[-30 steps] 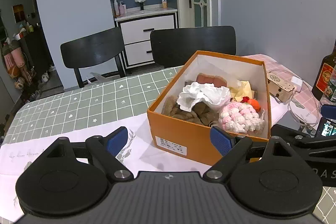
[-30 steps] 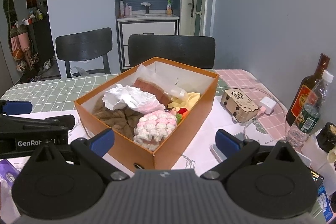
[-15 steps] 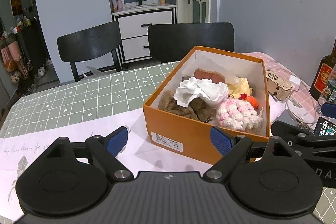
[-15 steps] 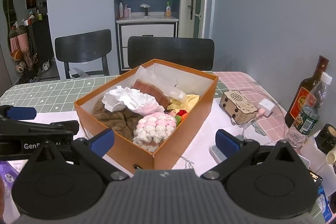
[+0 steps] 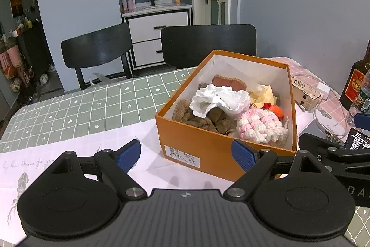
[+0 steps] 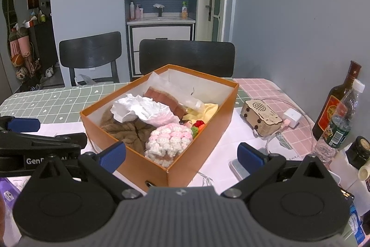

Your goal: Organize soft objects

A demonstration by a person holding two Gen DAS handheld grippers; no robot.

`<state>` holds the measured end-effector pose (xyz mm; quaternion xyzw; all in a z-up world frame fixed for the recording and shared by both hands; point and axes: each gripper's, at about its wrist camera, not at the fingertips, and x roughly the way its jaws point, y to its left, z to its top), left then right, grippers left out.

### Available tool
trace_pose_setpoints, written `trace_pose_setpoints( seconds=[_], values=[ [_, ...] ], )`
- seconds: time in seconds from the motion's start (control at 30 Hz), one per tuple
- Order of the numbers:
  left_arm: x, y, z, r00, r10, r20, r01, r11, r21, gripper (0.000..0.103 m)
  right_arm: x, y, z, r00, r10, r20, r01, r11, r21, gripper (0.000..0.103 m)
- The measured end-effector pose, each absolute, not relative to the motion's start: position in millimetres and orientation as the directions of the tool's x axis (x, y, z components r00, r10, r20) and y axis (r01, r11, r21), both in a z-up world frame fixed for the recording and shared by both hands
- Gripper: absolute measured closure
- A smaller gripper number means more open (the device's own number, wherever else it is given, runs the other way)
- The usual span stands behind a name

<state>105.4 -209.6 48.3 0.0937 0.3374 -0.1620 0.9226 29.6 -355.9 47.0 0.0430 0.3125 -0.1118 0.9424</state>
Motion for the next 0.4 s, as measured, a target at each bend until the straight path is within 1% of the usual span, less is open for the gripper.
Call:
trace_pose_setpoints(
  seconds=[0.4],
  values=[
    [103.6,-210.8,46.7,0.735,-0.241,-0.633,0.371,0.925,0.080,0.000,29.5,-355.9,46.8,0.778,-0.191,-0.599,0.241,0.971,0.003,0.003]
  ],
)
